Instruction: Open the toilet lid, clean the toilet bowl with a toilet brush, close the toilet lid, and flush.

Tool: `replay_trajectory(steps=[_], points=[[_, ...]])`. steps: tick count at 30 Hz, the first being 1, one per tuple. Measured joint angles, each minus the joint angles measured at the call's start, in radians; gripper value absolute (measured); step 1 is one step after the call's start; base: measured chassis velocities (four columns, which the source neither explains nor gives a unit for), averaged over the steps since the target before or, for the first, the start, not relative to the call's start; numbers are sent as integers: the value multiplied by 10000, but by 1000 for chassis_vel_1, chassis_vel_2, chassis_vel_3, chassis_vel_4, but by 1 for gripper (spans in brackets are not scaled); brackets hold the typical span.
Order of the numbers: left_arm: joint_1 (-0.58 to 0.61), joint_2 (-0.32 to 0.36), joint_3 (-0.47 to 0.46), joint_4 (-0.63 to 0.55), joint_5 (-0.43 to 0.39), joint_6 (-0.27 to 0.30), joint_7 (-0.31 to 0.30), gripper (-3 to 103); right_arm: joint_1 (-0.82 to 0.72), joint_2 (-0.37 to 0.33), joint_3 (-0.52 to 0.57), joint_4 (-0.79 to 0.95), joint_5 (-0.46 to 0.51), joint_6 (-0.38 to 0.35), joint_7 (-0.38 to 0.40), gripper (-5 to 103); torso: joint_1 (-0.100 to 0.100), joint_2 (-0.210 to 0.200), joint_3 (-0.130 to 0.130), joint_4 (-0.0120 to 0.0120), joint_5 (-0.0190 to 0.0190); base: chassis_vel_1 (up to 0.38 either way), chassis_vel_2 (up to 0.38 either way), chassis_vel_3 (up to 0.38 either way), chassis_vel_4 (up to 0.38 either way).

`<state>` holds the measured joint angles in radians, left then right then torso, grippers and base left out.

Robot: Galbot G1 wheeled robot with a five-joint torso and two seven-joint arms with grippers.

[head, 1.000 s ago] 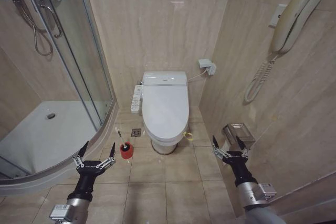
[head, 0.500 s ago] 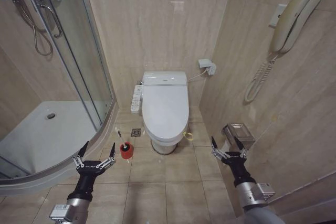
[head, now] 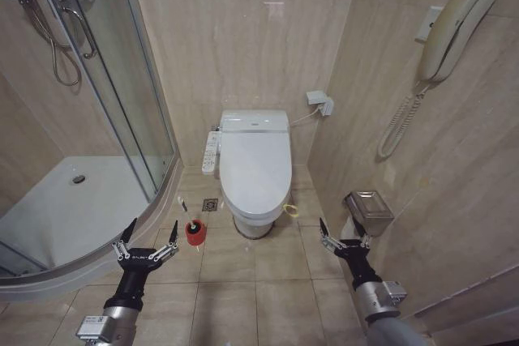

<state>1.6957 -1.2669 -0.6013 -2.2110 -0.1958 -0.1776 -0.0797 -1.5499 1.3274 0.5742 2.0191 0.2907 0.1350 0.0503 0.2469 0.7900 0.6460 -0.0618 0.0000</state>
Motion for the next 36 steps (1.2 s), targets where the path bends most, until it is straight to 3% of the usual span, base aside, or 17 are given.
replay_trajectory(steps=[7,12,23,36], points=[[0,0,0,0,0,0,0,100,-1,-62,87,-18,-43,591,39,100,0,0,0,0,0,0,0,0,0],[0,0,0,0,0,0,0,100,-183,-28,182,278,-52,241,7,100,0,0,0,-3,0,0,0,0,0],[1,0,0,0,0,0,0,100,-328,52,182,486,-41,294,-158,100,-3,1,-1,0,0,-21,15,18,-16],[0,0,1,0,0,0,0,100,-396,81,155,407,-38,458,-169,100,3,-1,2,-3,-1,-184,195,185,-199]])
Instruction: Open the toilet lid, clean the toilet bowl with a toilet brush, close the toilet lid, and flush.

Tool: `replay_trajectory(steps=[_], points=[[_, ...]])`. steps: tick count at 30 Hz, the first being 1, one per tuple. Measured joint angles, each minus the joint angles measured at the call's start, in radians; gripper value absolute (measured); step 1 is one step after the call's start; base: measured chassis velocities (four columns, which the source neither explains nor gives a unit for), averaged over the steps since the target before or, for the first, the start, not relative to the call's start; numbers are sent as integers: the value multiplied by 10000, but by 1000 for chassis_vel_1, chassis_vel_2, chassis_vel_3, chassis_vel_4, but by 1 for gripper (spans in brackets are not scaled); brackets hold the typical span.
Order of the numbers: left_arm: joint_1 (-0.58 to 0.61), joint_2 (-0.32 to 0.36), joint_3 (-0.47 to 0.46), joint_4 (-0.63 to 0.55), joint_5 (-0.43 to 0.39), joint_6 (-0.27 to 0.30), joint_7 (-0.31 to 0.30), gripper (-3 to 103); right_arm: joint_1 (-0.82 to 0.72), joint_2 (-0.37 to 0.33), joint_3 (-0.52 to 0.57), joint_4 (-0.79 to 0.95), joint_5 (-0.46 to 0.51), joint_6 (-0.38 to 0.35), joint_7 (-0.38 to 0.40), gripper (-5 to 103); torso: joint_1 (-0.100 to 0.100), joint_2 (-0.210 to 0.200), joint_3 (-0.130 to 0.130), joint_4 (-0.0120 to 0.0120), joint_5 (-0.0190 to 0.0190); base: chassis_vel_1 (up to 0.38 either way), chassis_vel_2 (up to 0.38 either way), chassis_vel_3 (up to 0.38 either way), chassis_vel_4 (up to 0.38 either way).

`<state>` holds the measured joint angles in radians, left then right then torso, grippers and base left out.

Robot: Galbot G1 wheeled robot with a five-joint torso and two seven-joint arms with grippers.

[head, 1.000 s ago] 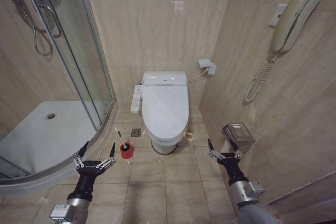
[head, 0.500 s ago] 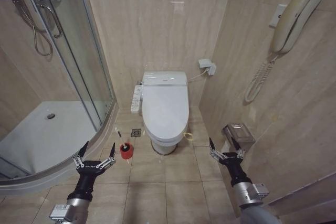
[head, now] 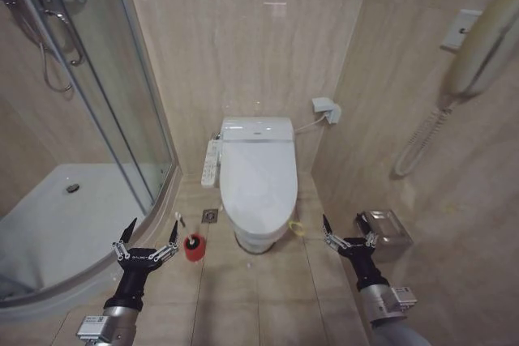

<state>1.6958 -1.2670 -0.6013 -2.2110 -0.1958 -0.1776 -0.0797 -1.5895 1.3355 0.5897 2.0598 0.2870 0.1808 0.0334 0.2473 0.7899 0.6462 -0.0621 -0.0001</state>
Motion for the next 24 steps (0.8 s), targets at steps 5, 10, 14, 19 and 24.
replay_trajectory(steps=[5,10,14,19,24], points=[[-1,0,-1,0,0,0,0,100,149,-5,3,-119,257,-56,243,100,7,-3,3,6,-1,-183,195,213,-196],[-1,0,0,0,0,0,0,100,252,-40,-50,-531,230,-12,273,100,6,-3,2,1,0,-69,57,49,-51],[1,0,0,0,0,0,0,100,287,4,-140,-917,186,-15,208,100,-8,0,-3,1,0,36,-45,-15,54],[2,0,0,0,0,0,0,100,317,81,-414,-2164,-205,404,67,100,-11,3,-4,3,1,43,-39,-47,25],[0,0,0,0,0,0,0,100,313,215,-601,-2884,-294,660,-9,100,-3,2,-2,1,0,0,0,0,0]])
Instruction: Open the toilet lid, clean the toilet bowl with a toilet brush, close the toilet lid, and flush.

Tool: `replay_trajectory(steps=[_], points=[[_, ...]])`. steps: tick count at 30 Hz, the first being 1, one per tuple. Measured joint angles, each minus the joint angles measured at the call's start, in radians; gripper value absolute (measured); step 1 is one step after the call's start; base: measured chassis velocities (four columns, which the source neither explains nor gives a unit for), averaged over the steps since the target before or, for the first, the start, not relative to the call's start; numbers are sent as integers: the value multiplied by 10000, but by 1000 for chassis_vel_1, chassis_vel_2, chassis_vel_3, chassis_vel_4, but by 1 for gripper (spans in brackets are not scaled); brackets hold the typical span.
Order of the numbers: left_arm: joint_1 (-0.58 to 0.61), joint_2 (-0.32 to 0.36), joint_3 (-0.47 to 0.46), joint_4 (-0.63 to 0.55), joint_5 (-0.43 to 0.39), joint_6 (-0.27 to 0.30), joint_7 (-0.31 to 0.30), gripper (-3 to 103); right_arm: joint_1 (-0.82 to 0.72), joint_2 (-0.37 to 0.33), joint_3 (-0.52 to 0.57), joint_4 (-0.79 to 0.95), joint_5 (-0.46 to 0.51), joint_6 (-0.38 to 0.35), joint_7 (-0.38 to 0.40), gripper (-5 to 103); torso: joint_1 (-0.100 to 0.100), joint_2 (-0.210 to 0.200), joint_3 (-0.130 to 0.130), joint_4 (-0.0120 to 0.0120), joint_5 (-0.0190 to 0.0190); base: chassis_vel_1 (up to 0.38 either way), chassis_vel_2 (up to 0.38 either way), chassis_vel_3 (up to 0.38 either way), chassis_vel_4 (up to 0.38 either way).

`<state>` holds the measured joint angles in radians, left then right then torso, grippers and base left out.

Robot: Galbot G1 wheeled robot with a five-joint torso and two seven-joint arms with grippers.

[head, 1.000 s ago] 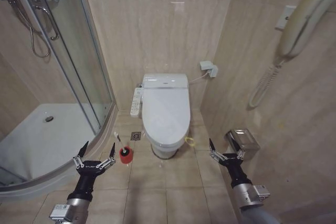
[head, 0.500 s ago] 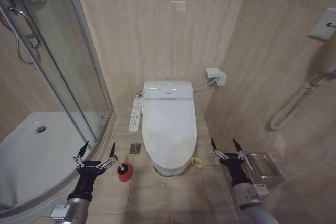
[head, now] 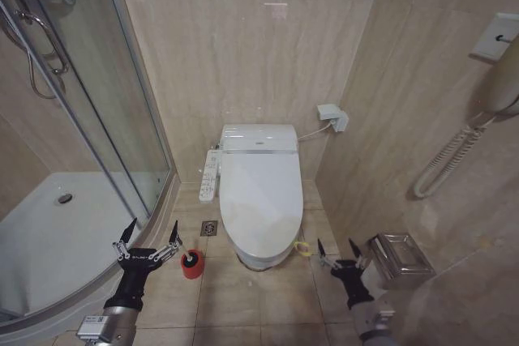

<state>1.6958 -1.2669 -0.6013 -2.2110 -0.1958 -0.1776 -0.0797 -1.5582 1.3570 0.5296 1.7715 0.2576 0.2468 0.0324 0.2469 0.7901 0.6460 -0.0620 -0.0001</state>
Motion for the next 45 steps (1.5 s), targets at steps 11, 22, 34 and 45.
replay_trajectory(steps=[11,22,34,45], points=[[0,0,-1,0,0,0,0,100,401,155,-174,-1343,-464,610,-274,100,0,0,0,1,1,0,0,0,0],[0,0,0,0,0,0,0,100,1431,498,-473,-3555,-780,1230,-414,100,0,-2,0,1,1,0,0,0,0],[0,0,0,0,0,0,0,100,2502,533,-703,-4761,-880,1359,-305,100,0,-2,1,2,0,0,0,0,0],[0,0,0,0,0,0,0,100,3479,403,-871,-5916,-870,1754,-245,100,0,-2,1,1,1,0,0,0,0]])
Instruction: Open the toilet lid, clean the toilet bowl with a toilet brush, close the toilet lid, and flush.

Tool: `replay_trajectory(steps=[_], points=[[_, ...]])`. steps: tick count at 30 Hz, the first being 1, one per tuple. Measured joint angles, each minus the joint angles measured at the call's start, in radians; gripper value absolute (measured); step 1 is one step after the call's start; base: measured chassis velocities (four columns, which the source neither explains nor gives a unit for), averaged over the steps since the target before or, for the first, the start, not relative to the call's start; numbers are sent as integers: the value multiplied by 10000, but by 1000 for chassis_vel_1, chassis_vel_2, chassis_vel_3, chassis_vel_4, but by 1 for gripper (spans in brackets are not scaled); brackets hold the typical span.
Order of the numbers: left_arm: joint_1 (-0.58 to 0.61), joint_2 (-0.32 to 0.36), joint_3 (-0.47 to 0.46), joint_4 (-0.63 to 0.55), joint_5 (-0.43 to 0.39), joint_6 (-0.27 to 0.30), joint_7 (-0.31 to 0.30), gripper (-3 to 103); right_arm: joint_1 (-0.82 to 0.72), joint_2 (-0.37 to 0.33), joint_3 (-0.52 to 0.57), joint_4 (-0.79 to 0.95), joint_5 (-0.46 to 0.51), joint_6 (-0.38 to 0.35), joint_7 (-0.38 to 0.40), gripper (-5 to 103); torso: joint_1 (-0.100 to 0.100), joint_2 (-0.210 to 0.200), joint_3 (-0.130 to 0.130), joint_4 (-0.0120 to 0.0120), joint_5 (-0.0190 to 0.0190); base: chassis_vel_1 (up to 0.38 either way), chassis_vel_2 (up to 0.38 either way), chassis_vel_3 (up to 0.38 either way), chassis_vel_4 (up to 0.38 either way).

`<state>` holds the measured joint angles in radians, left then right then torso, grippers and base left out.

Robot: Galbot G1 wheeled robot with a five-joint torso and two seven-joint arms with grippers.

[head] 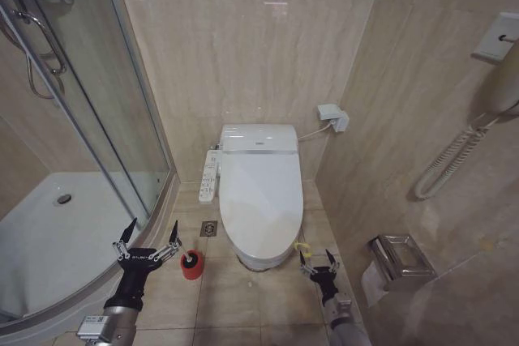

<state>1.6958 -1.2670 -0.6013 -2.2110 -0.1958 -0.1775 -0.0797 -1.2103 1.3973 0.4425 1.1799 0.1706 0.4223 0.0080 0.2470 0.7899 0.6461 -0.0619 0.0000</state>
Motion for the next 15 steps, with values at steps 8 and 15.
replay_trajectory(steps=[8,15], points=[[0,0,0,0,0,0,0,100,530,-57,124,-819,4,226,-43,100,0,0,0,0,1,0,0,0,0],[0,0,0,0,0,0,0,100,706,-44,147,-1138,-36,325,-59,100,0,0,0,0,0,0,0,0,0]])
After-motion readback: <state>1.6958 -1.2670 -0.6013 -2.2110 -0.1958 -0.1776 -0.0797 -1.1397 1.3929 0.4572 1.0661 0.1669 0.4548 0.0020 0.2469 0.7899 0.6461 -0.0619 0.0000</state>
